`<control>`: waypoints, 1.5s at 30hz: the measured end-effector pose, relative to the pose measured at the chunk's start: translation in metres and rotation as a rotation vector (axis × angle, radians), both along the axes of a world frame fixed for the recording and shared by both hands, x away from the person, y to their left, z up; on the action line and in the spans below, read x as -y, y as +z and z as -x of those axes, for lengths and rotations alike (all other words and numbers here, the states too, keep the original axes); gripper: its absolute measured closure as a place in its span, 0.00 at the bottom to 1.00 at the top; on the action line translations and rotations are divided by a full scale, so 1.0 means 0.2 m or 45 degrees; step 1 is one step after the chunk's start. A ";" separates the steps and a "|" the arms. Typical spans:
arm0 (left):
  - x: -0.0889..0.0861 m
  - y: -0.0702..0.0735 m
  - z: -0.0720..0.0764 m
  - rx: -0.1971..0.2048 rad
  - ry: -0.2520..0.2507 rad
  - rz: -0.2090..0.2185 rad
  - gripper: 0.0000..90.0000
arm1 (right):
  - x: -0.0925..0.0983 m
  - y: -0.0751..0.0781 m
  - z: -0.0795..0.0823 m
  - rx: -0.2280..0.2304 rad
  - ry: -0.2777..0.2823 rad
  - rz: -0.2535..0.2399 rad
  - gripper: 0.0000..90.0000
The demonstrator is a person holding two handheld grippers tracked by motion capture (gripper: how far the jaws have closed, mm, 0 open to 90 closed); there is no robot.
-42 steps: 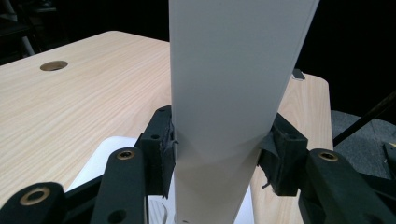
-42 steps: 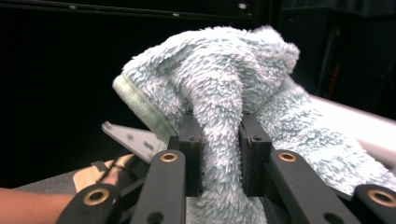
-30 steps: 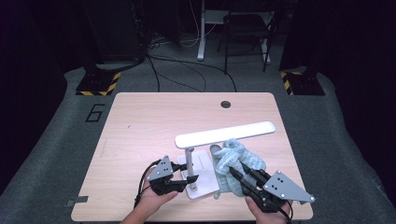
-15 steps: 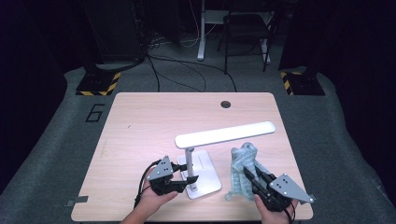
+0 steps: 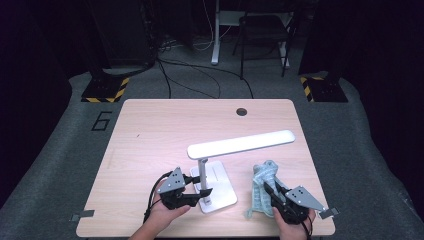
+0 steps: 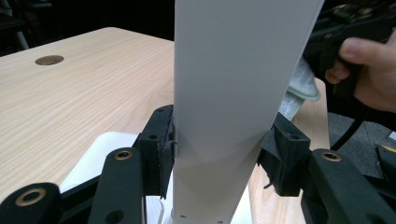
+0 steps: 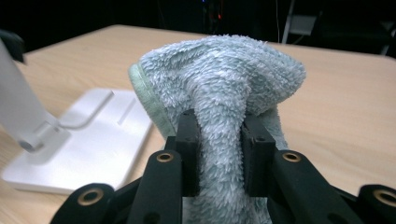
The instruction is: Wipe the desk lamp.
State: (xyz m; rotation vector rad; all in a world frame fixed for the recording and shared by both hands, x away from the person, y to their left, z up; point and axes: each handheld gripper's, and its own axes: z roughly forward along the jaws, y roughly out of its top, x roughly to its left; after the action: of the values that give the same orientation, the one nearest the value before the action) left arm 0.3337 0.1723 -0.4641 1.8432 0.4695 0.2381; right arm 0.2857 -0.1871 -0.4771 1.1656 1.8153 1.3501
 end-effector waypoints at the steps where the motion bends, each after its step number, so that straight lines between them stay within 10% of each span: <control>1: 0.00 0.00 0.00 0.000 0.000 0.000 0.56 | 0.01 -0.02 -0.01 -0.026 -0.001 0.014 0.81; 13: 0.00 0.00 0.00 -0.002 0.003 0.002 0.55 | 0.00 -0.16 -0.14 -0.256 0.008 0.083 0.75; 32: -0.01 -0.01 -0.01 -0.037 -0.006 -0.016 0.52 | 0.03 -0.14 -0.12 -0.197 -0.077 0.047 0.47; 45: -0.01 0.04 0.00 -0.005 -0.041 -0.005 0.49 | 0.01 -0.04 -0.02 -0.030 -0.140 0.047 0.41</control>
State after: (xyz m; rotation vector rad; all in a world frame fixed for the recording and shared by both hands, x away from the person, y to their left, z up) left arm 0.3336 0.1752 -0.4558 1.8542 0.4423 0.2140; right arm 0.2891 -0.1894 -0.4848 1.2477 1.7581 1.2408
